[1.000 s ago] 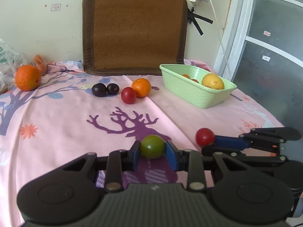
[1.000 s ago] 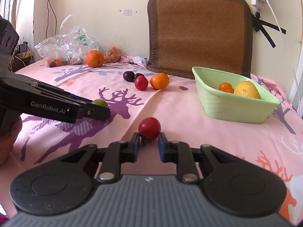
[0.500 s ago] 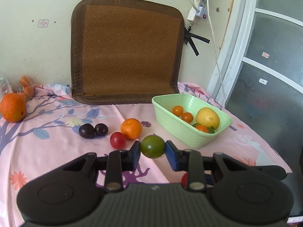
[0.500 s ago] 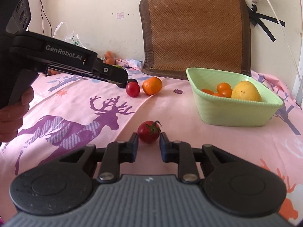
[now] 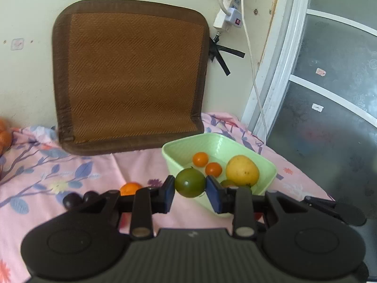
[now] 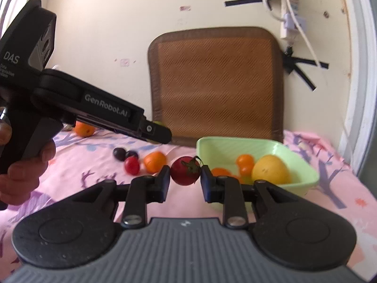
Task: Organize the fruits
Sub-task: 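Open both tools over the basket to drop the lime and tomato, then grasp the red tomato with the left tool while the right tool grasps the orange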
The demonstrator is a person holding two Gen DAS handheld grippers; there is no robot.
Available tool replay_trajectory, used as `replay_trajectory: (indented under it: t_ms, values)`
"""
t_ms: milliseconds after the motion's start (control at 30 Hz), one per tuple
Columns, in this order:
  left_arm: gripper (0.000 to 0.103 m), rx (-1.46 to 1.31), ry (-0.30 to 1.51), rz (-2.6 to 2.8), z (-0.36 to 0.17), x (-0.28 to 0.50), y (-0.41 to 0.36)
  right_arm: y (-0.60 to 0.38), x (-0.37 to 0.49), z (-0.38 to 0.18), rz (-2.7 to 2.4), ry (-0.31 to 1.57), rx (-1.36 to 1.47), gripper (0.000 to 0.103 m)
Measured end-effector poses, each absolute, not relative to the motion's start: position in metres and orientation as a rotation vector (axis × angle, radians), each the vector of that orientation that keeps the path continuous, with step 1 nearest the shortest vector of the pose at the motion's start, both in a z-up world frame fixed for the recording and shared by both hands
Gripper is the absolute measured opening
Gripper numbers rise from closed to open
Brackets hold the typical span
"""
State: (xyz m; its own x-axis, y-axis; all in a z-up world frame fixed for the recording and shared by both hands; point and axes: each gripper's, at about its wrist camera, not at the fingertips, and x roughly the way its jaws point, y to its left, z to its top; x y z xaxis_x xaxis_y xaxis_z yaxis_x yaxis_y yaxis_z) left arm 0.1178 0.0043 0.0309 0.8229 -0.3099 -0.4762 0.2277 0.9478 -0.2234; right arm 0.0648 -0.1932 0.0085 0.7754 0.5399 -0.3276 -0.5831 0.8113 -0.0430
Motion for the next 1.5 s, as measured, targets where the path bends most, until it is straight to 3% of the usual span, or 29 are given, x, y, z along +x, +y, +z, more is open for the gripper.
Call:
replay_trajectory:
  t_ms: [333,433,700,900,1067,1333,1500]
  values:
    - [0.030,-0.120,0.624,-0.342,0.012,0.205,-0.041,-0.196,0.119,-0.006,0.476,0.336,-0.149,0.031]
    - [0.034,-0.132,0.639,-0.338,0.008,0.210,-0.043,-0.195,0.119,-0.010,0.469,0.327,-0.155,0.032]
    - [0.039,-0.273,0.478,-0.177,0.046,0.157,0.043,-0.207,0.110,-0.004,0.482,0.259,-0.073,0.032]
    - [0.039,-0.305,0.505,0.013,0.031,0.101,0.105,-0.199,0.094,0.006,0.551,0.237,-0.054,0.032]
    - [0.039,-0.376,0.574,0.042,0.001,0.079,0.124,-0.179,0.088,0.006,0.647,0.330,-0.034,0.032]
    - [0.040,-0.103,0.616,-0.049,-0.014,0.102,0.066,-0.119,0.128,0.012,0.749,0.523,-0.068,0.032]
    - [0.046,-0.045,0.627,-0.078,-0.022,0.121,0.053,-0.090,0.153,0.007,0.773,0.564,-0.219,0.033]
